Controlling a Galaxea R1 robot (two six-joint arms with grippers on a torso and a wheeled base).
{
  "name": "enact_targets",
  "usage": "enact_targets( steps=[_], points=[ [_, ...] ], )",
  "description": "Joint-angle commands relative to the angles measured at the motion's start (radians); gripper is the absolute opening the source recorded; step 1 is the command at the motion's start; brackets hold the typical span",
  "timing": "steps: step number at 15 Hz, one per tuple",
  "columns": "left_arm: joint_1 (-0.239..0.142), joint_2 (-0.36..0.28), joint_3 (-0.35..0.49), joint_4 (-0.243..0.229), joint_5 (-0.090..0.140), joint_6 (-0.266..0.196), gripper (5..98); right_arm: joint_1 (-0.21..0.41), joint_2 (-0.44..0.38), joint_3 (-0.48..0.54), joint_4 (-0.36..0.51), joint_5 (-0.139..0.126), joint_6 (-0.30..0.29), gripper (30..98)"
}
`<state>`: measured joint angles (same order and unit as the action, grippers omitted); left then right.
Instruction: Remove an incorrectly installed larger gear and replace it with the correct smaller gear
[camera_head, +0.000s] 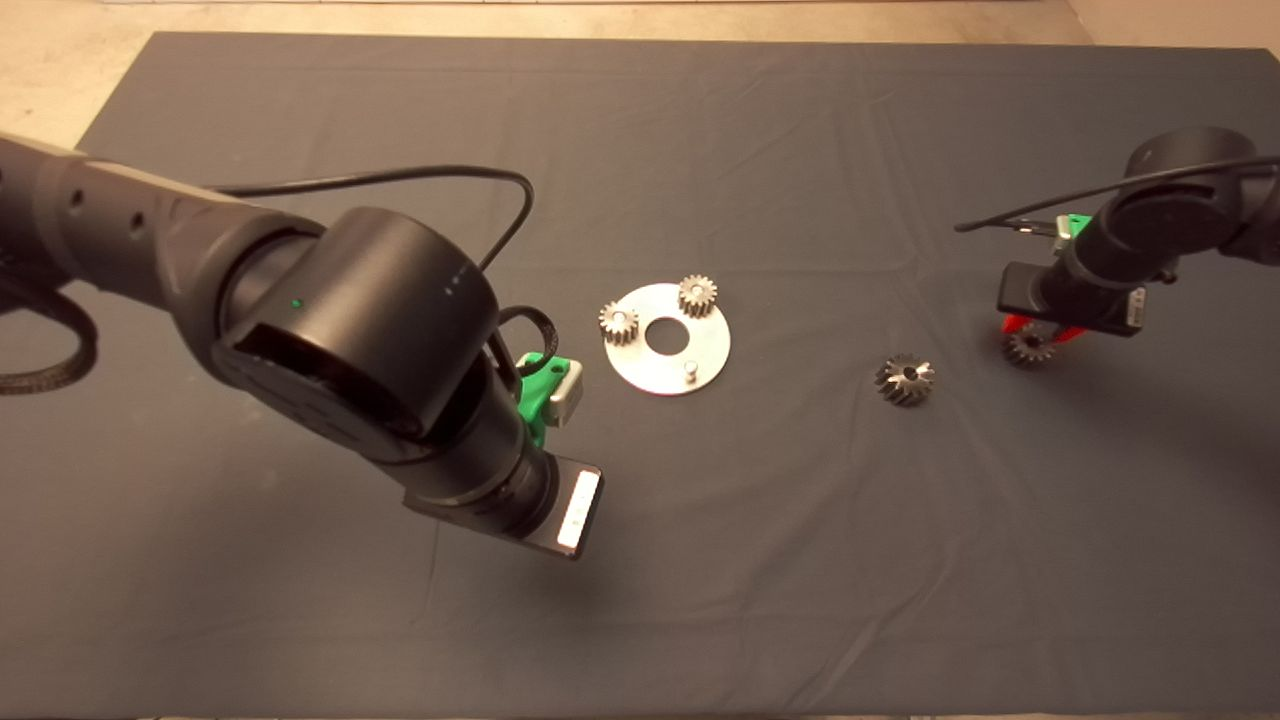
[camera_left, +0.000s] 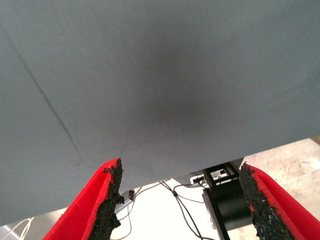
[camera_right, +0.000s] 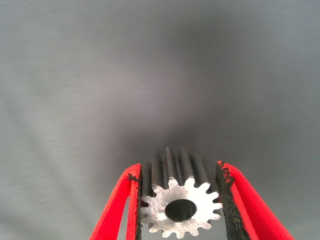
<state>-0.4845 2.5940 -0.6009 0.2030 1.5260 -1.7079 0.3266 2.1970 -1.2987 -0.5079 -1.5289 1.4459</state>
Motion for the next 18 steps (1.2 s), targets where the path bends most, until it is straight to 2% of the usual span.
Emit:
enact_targets(
  steps=[1, 2, 5, 7, 12, 15, 18],
  points=[
    [0.000, 0.001, -0.002, 0.004, 0.126, -0.001, 59.2, 0.031, 0.004, 0.012, 0.105, -0.129, 0.001, 32.0],
    [0.000, 0.001, -0.002, 0.003, 0.128, -0.001, 59.2, 0.040, 0.014, 0.015, 0.153, -0.129, -0.009, 32.0],
    [0.006, -0.001, -0.002, 0.003, 0.128, -0.001, 59.2, 0.137, 0.034, 0.026, 0.350, -0.129, -0.023, 32.0],
    [0.007, -0.013, -0.003, 0.003, 0.132, -0.001, 59.2, 0.169, 0.069, 0.027, 0.426, -0.129, -0.053, 32.0],
    [0.007, -0.024, -0.023, 0.003, 0.132, 0.016, 59.2, 0.238, 0.172, 0.025, 0.476, -0.128, -0.064, 31.9],
    [0.007, -0.047, -0.022, 0.003, 0.132, 0.041, 59.2, 0.236, 0.270, -0.004, 0.476, -0.128, -0.067, 31.8],
    [0.007, -0.079, -0.011, 0.003, 0.132, 0.051, 59.2, 0.236, 0.325, -0.029, 0.476, -0.126, -0.064, 31.8]
  ],
)
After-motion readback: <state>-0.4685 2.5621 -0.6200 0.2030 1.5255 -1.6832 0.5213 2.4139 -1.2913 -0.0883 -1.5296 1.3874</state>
